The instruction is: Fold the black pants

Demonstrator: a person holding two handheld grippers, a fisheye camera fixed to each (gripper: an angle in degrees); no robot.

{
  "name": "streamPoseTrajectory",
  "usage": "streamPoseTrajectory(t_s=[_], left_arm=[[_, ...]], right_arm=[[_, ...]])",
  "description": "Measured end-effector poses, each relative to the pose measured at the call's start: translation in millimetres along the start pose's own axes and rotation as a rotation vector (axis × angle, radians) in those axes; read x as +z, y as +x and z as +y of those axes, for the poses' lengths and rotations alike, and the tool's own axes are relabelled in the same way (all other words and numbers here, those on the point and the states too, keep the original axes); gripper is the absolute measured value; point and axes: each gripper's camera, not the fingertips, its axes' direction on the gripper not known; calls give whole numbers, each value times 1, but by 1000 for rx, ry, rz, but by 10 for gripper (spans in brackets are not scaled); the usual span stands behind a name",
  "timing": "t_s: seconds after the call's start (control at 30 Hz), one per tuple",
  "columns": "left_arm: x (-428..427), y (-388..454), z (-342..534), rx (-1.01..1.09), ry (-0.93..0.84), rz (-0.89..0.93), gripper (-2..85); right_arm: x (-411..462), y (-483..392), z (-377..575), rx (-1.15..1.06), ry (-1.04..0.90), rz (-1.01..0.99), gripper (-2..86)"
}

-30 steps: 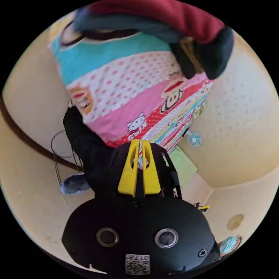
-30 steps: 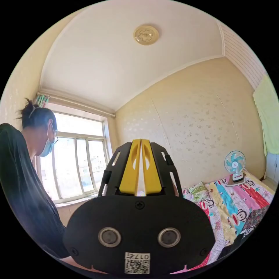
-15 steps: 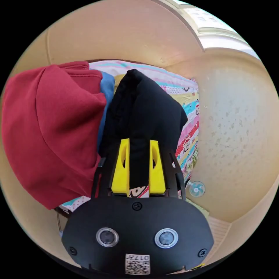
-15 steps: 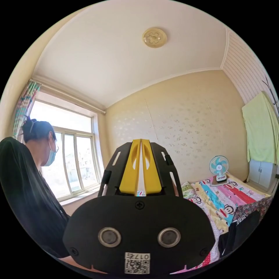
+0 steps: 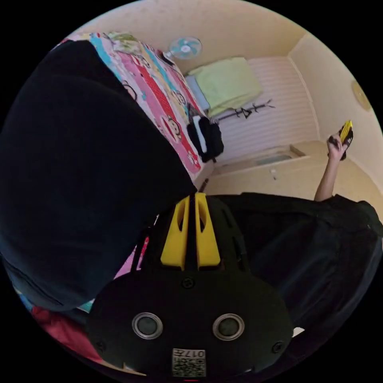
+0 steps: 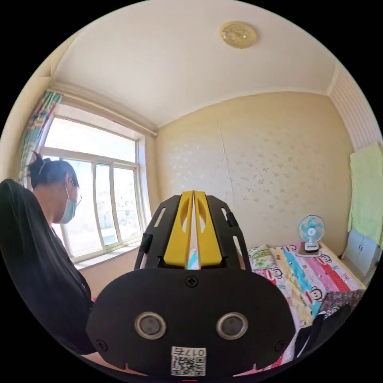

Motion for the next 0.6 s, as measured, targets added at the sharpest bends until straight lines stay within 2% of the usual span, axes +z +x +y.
streamPoseTrajectory(t_s=[0.03,0.07,0.17,0.23,0.27,0.33,0.4,0.47,0.6], left_arm=[[34,2,6,-28,-103,58,46],[46,2,12,-43,-126,75,49],[54,-19,54,-203,8,187,59],[28,-53,106,-420,288,265,65],[20,-62,122,-484,364,254,65],[3,-89,186,-754,586,146,74],[4,-104,227,-948,678,54,96],[17,-123,244,-1027,691,32,119],[91,-170,227,-1082,675,249,124]], right_arm=[[2,9,9,59,17,-57,5],[2,18,18,116,31,-107,5],[-2,29,38,172,49,-182,4],[-2,28,47,164,21,-133,5],[1,27,53,152,-12,-88,5],[9,25,62,138,-54,-65,5],[19,24,72,138,-77,-88,6],[34,19,88,142,-104,-134,7],[54,10,112,143,-150,-154,15]])
